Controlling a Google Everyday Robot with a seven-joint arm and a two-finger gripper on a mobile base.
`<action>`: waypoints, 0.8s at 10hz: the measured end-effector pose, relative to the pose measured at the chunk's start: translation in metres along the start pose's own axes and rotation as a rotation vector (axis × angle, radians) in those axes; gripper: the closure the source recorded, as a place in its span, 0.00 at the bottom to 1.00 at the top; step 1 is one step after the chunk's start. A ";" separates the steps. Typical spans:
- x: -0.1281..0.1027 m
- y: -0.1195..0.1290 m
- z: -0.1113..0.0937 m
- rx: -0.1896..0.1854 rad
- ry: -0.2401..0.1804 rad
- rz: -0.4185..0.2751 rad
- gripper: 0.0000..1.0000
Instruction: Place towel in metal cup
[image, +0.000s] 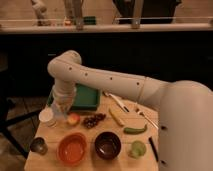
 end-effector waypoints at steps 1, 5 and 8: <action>0.010 -0.015 0.003 -0.001 -0.018 -0.046 1.00; 0.024 -0.078 0.019 0.002 -0.035 -0.189 1.00; 0.018 -0.107 0.041 -0.012 0.022 -0.189 1.00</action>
